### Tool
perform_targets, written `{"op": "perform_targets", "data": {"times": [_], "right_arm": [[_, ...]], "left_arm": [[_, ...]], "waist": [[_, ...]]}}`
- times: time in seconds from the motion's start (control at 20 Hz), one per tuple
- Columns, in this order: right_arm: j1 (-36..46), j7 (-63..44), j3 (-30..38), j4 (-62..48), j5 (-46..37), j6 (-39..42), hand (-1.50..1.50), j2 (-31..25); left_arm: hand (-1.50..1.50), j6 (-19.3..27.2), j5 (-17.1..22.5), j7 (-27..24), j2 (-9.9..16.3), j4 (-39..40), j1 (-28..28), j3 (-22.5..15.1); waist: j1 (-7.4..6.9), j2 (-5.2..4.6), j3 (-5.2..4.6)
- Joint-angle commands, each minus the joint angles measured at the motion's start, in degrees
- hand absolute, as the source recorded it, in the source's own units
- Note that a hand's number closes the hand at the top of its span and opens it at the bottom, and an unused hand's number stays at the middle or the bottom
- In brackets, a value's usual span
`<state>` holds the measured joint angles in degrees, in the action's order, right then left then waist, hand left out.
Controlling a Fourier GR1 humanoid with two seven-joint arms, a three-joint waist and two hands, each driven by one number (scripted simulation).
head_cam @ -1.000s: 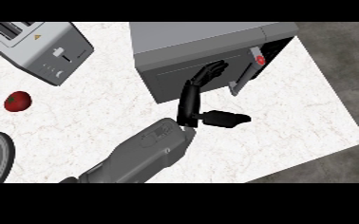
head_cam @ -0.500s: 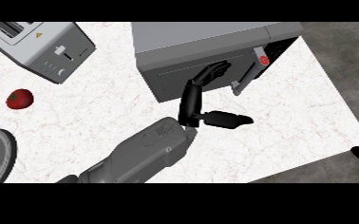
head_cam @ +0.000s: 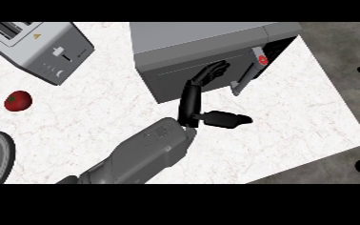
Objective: Pick up the milk, place it into the microwave and close the microwave
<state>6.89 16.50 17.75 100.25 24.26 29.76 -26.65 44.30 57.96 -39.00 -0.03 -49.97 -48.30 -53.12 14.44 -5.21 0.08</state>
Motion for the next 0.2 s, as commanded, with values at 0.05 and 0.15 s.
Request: {"op": "perform_targets", "data": {"times": [0.05,0.15], "right_arm": [[2.2,-1.2,1.0,-3.2,3.4,1.1,-1.50,-1.2],[2.7,-1.5,0.6,-4.4,4.2,2.1,-1.50,-1.5]], "left_arm": [[-1.50,1.1,2.3,0.1,0.0,5.3,-4.0,4.0],[-1.50,0.8,2.6,-0.4,0.0,5.1,-3.9,3.3]], "waist": [[0.20,-0.43,-0.09],[0.53,-0.59,-0.05]]}}
